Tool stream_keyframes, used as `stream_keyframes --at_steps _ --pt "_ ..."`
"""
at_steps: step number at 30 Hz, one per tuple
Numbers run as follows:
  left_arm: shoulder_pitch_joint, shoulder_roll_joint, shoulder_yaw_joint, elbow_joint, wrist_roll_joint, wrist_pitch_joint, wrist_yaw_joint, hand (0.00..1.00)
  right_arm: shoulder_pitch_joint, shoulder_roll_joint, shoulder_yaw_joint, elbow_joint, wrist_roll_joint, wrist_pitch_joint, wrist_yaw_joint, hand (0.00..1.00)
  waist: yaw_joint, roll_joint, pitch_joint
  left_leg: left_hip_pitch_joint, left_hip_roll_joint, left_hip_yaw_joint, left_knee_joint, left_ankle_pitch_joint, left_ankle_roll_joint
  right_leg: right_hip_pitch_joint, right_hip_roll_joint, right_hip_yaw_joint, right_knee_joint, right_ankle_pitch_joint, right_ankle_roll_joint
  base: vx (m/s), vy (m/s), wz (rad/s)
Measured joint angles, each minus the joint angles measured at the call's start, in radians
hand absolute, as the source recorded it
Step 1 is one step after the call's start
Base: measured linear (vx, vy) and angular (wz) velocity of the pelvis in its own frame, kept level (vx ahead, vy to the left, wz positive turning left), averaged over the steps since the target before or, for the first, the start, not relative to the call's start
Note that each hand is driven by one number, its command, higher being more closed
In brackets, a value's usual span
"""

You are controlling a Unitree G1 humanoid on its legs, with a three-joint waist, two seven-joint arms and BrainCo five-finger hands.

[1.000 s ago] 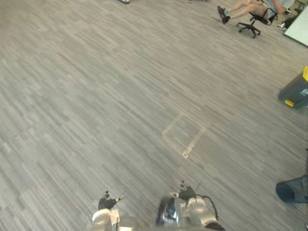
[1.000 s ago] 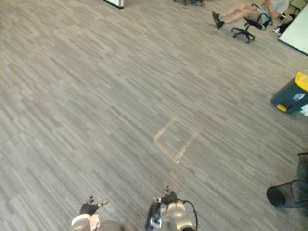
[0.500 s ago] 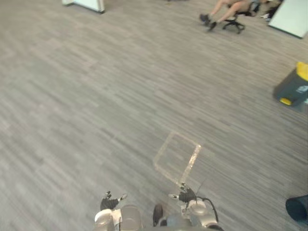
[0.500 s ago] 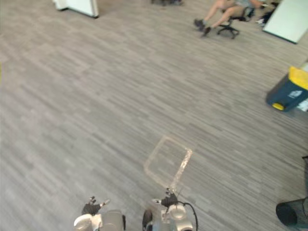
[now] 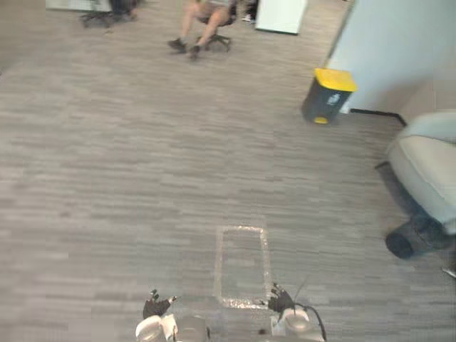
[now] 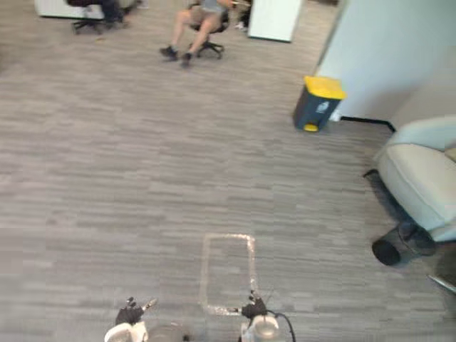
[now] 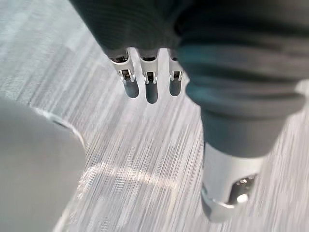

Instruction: Organize the slippers on the shoe rack

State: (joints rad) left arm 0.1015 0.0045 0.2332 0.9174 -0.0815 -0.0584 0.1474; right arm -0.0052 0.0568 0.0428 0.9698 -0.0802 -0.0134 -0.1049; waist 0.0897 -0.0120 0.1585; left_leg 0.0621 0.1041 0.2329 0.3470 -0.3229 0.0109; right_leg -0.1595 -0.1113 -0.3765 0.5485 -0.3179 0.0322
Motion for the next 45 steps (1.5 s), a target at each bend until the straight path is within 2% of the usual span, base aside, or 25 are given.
stream_keyframes --at_steps 2,4,6,7,8,9,10,13,14,17,19,20,22,24,25,28,30,32,34,35,37,39,40,43,45 --pt "-0.015 0.014 -0.027 0.028 0.0 0.002 -0.003 0.0 -0.02 -0.001 0.0 0.019 0.0 0.0 0.003 0.0 -0.008 0.002 0.008 0.037 0.01 0.038 -0.033 0.002 -0.004 -0.034 0.03 -0.034 -0.131 0.074 -0.018 0.28 0.041 -0.67" --pt "-0.024 0.025 -0.036 0.05 0.002 0.005 -0.01 0.0 -0.039 -0.007 -0.001 0.038 -0.001 0.001 0.007 0.0 -0.027 -0.003 0.025 0.1 0.0 0.061 -0.068 0.001 -0.036 -0.045 0.053 -0.063 -0.315 0.247 -0.051 0.38 -0.024 -0.47" --pt "-0.021 0.032 -0.036 0.05 0.003 0.005 -0.019 0.0 -0.033 -0.008 -0.014 0.035 -0.007 -0.001 0.007 0.0 -0.034 -0.016 0.027 0.133 -0.019 0.052 -0.085 -0.012 -0.059 -0.039 0.044 -0.052 -0.344 0.313 -0.081 0.32 -0.121 0.07" --pt "-0.018 0.025 -0.035 0.046 0.011 0.006 -0.021 0.0 -0.027 -0.017 -0.054 0.025 -0.01 -0.003 0.007 0.0 -0.038 -0.009 0.026 0.174 -0.001 0.027 -0.077 -0.029 -0.089 -0.035 0.05 -0.065 -0.293 0.318 -0.114 0.3 -0.144 0.24" --pt "-0.014 0.023 -0.034 0.041 0.013 0.004 -0.022 0.0 -0.026 -0.017 -0.061 0.026 -0.01 -0.004 0.007 0.0 -0.037 -0.006 0.024 0.172 0.0 0.023 -0.059 -0.027 -0.094 -0.033 0.053 -0.069 -0.29 0.301 -0.116 0.37 -0.196 0.26" --pt "-0.01 0.014 -0.021 0.021 0.014 0.003 -0.023 0.0 -0.025 -0.016 -0.08 0.027 -0.017 -0.003 0.007 0.0 -0.034 -0.002 0.027 0.128 0.021 0.002 0.053 -0.025 -0.099 -0.017 0.068 -0.075 -0.29 0.273 -0.121 0.33 -0.222 -0.14" --pt "0.003 -0.008 0.004 -0.013 0.02 0.002 -0.024 0.0 -0.021 -0.017 -0.075 0.023 -0.029 -0.003 0.007 0.0 -0.031 0.028 0.026 -0.012 0.102 -0.036 0.381 0.022 -0.108 0.039 0.125 -0.048 -0.337 0.261 -0.133 0.42 -0.235 -0.24" --pt "0.008 -0.029 0.022 -0.035 0.022 0.0 -0.025 0.0 -0.029 -0.019 -0.072 0.027 -0.029 0.008 0.005 0.0 -0.021 0.063 0.036 -0.136 0.164 -0.075 0.636 -0.008 -0.106 0.123 0.21 0.035 -0.376 0.247 -0.172 0.31 -0.082 -0.99" --pt "0.008 -0.029 0.021 -0.039 0.023 0.0 -0.026 0.0 -0.029 -0.017 -0.073 0.027 -0.029 0.01 0.005 0.0 -0.021 0.06 0.038 -0.145 0.16 -0.08 0.629 -0.018 -0.104 0.136 0.214 0.052 -0.379 0.246 -0.173 0.41 -0.033 -1.21" --pt "0.008 -0.03 0.02 -0.05 0.021 -0.004 -0.027 0.0 -0.032 -0.02 -0.077 0.029 -0.028 0.018 0.0 0.0 -0.013 0.039 0.044 -0.2 0.076 -0.132 0.425 -0.048 -0.087 0.198 0.216 0.182 -0.417 0.238 -0.161 0.35 0.037 -1.26" --pt "0.006 -0.04 0.022 -0.059 0.021 -0.004 -0.024 0.0 -0.032 -0.018 -0.077 0.029 -0.028 0.021 -0.009 0.0 0.003 0.035 0.047 -0.226 0.002 -0.245 0.234 -0.042 -0.075 0.205 0.216 0.279 -0.416 0.226 -0.147 0.23 0.149 -1.19" --pt "0.004 -0.043 0.023 -0.062 0.02 -0.005 -0.024 0.0 -0.032 -0.015 -0.075 0.029 -0.028 0.023 -0.013 0.0 0.008 0.039 0.049 -0.241 -0.034 -0.318 0.171 -0.023 -0.069 0.216 0.21 0.316 -0.416 0.215 -0.153 0.26 0.205 -1.08" --pt "0.001 -0.048 0.025 -0.062 0.02 -0.006 -0.024 0.0 -0.027 -0.017 -0.069 0.029 -0.028 0.024 -0.016 0.0 0.018 0.038 0.051 -0.252 -0.079 -0.414 0.062 0.04 -0.063 0.235 0.198 0.379 -0.411 0.197 -0.122 0.23 0.215 -0.97" --pt "0.015 -0.06 0.037 -0.061 0.011 -0.008 -0.023 0.0 -0.016 -0.018 -0.073 0.029 -0.028 0.023 -0.02 0.0 0.022 0.063 0.03 -0.226 -0.06 -0.398 0.042 0.174 -0.069 0.256 0.208 0.443 -0.393 0.145 -0.082 0.26 0.31 -0.91" --pt "0.016 -0.057 0.05 -0.062 0.007 -0.007 -0.023 0.0 -0.012 -0.01 -0.073 0.029 -0.028 0.023 -0.021 0.0 0.021 0.049 0.028 -0.213 -0.061 -0.36 0.049 0.161 -0.061 0.264 0.192 0.453 -0.387 0.128 -0.072 0.29 0.323 -0.94" --pt "0.016 -0.041 0.065 -0.062 0.002 -0.014 -0.023 0.0 0.014 0.004 -0.06 0.029 -0.029 0.022 -0.018 0.0 0.045 -0.009 -0.003 -0.183 -0.066 -0.236 0.061 0.107 -0.038 0.238 0.12 0.446 -0.319 0.102 -0.026 0.26 0.277 -1.12" --pt "0.007 -0.029 0.064 -0.038 0.002 -0.012 -0.022 0.0 0.029 0.012 -0.087 0.024 -0.029 0.018 -0.018 0.0 0.041 -0.012 0.002 -0.12 -0.058 -0.171 0.047 0.075 -0.014 0.199 0.1 0.396 -0.188 0.089 0.005 0.26 0.212 -0.94" --pt "0.001 -0.024 0.062 -0.015 0.001 -0.008 -0.019 0.0 0.027 0.011 -0.117 0.026 -0.029 0.014 -0.019 0.0 0.039 -0.012 0.003 -0.052 -0.049 -0.124 0.013 0.069 -0.005 0.158 0.055 0.256 -0.058 0.071 0.026 0.21 0.139 -0.63" --pt "-0.002 -0.018 0.053 0.009 0.0 -0.007 -0.018 0.0 0.026 0.004 -0.118 0.032 -0.031 0.009 -0.015 0.0 0.03 -0.006 0.002 0.023 -0.026 -0.08 -0.047 0.069 -0.005 0.161 -0.024 0.006 -0.031 0.053 0.002 0.15 0.077 -0.44" --pt "-0.002 -0.015 0.05 0.012 0.001 -0.008 -0.019 0.0 0.025 0.004 -0.118 0.034 -0.032 0.008 -0.015 0.0 0.028 -0.006 0.003 0.031 -0.024 -0.075 -0.055 0.069 -0.005 0.161 -0.03 -0.023 -0.047 0.057 -0.003 0.2 0.047 -0.38" --pt "-0.007 0.004 0.022 0.023 0.001 -0.005 -0.021 0.0 0.018 0.002 -0.119 0.039 -0.036 0.005 -0.015 0.0 0.021 -0.01 0.005 0.048 -0.02 -0.053 -0.068 0.069 -0.006 0.151 -0.031 -0.079 -0.17 0.103 -0.009 0.15 -0.017 -0.33" --pt "-0.019 0.021 0.003 0.035 0.001 -0.003 -0.024 0.0 0.001 -0.008 -0.12 0.058 -0.038 0.005 -0.015 0.0 0.019 -0.022 0.013 0.053 -0.042 -0.067 -0.06 0.063 -0.015 0.16 -0.02 -0.067 -0.279 0.197 -0.036 0.14 -0.098 -0.42" --pt "-0.022 0.015 0.003 0.041 0.003 -0.002 -0.024 0.0 -0.006 -0.028 -0.127 0.068 -0.037 0.004 -0.015 0.0 0.017 0.003 0.018 0.05 -0.029 -0.105 -0.053 0.059 -0.023 0.18 0.009 -0.053 -0.323 0.204 -0.043 0.16 -0.149 -0.35" --pt "-0.023 0.007 0.005 0.038 0.019 -0.002 -0.024 0.0 -0.006 -0.032 -0.162 0.069 -0.035 0.0 -0.017 0.0 0.012 0.022 0.021 0.026 0.008 -0.111 0.019 0.035 -0.061 0.208 0.049 -0.048 -0.383 0.207 -0.043 0.11 -0.114 -0.12" --pt "-0.019 0.006 0.01 -0.002 0.023 -0.002 -0.025 0.0 -0.003 -0.03 -0.16 0.066 -0.033 0.001 -0.023 0.0 0.022 0.024 0.029 -0.09 0.046 -0.138 0.3 0.036 -0.071 0.233 0.081 -0.031 -0.396 0.191 -0.057 0.06 -0.107 -0.23"
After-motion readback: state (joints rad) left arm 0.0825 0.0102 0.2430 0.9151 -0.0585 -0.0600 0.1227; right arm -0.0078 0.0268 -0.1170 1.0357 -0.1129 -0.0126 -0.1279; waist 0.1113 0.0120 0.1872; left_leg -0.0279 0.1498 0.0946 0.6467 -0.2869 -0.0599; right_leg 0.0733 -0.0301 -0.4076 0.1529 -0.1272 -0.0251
